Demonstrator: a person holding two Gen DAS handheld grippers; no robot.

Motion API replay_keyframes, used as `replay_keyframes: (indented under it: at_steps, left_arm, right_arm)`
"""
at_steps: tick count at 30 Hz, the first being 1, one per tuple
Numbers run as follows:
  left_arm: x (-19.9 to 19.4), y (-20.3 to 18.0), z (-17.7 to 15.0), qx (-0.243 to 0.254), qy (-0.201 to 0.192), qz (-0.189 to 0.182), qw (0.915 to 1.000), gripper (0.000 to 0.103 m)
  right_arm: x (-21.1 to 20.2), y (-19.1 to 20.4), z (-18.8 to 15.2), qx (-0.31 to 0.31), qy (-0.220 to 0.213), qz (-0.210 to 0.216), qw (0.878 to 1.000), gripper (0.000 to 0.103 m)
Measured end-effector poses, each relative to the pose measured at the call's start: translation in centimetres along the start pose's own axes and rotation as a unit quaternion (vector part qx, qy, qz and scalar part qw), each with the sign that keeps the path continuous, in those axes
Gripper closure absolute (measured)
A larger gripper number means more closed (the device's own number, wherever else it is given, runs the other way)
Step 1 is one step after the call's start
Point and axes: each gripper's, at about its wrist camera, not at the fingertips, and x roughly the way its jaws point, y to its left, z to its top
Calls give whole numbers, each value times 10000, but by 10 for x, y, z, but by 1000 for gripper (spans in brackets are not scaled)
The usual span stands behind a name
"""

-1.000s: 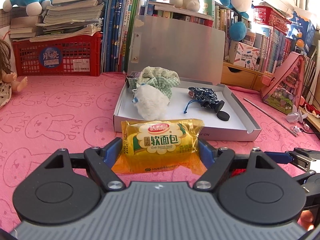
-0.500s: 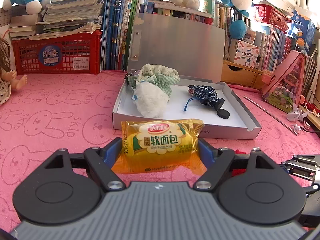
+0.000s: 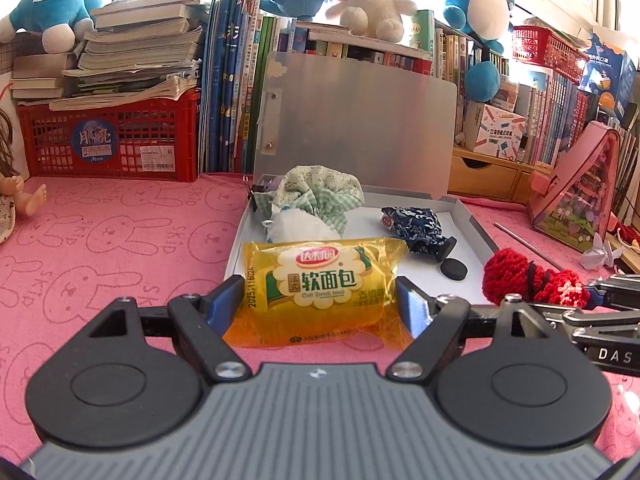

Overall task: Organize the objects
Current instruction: 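Carry the yellow packet and red knitted toy over the white box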

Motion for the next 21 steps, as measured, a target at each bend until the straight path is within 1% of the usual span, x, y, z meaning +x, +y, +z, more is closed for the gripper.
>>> replay_keyframes:
  at_steps: [3,6,9,13,17,21]
  left_arm:
    - [10,3,13,-103,-52,-30,9999,20]
    - [25,6,23,-169,-39,-79,9998,20]
    - [42,5,28,-72,39,-88,9999,20]
    - [63,1,31,-31,152,-113,9998,20]
    - [82,-5,27,93,296,-155,9994,20]
    - [101,-7,25,201,405,-15,9990,20]
  right_arm:
    - [8,-12,15,102,12,-68,9999,57]
    - [21,-24,26,280,112,-27,9995,57]
    - [35,-30,31,387,242,78,9989,57]
    - [57,-28,36,409,320,174,9985,57]
    - [79,-27,37,571,396,439,9966,57]
    - [99,-24,35,525,523,353,9966,57]
